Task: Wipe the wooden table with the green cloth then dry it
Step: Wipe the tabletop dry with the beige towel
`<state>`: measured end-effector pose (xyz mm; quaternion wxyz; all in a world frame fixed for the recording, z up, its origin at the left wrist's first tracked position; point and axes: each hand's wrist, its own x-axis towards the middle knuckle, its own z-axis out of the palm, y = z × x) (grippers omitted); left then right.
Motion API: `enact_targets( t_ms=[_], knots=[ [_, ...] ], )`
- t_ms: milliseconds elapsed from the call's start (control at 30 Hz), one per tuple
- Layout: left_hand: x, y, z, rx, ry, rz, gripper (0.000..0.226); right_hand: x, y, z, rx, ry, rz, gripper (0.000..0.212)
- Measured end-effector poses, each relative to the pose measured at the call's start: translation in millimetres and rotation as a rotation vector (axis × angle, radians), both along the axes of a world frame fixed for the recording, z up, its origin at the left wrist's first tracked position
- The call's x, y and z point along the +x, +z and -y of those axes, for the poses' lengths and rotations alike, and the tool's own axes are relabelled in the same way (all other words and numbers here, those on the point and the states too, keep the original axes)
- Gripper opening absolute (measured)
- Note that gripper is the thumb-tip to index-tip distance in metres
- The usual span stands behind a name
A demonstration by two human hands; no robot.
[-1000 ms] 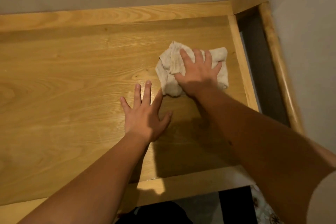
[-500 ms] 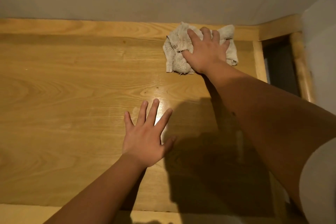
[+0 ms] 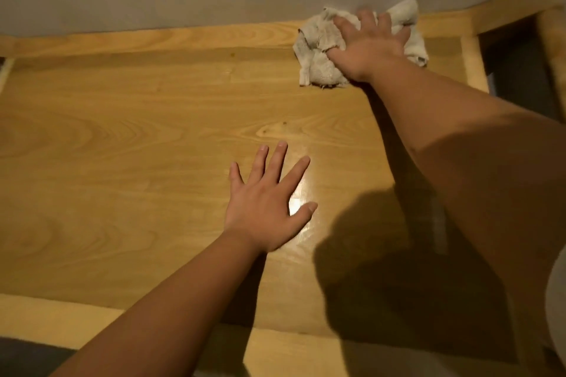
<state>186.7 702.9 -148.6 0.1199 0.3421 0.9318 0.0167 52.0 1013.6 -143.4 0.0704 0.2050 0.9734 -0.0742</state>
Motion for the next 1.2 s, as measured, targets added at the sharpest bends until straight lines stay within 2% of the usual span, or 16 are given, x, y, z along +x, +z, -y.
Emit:
enact_targets(
  t_ms=[233, 433, 700, 867, 1033, 1200],
  knots=[
    [-0.4, -0.7, 0.1, 0.024, -0.008, -0.003, 0.069, 86.8, 8.7, 43.0, -0.021, 0.019, 0.003, 0.075],
    [-2.2, 6.2, -1.3, 0.043, -0.007, 0.017, 0.055, 217.8, 9.1, 102.6, -0.024, 0.051, -0.054, 0.073],
    [-2.0, 9.6, -5.8, -0.049, 0.002, 0.023, 0.059, 384.0, 14.2, 183.8, -0.004, 0.089, -0.112, 0.074],
    [18.4, 26.8, -43.0, -0.019, 0.134, 0.074, 0.067, 415.9, 19.3, 194.8, -0.047, 0.087, -0.157, 0.075],
    [74.7, 20.0, -103.6, -0.018, -0.069, 0.112, 0.08, 424.1, 19.3, 190.6, -0.101, 0.052, -0.128, 0.064],
    [75.6, 3.1, -104.1, 0.005, -0.048, 0.044, 0.079, 461.4, 15.8, 152.0, -0.001, -0.105, -0.089, 0.061]
  ],
)
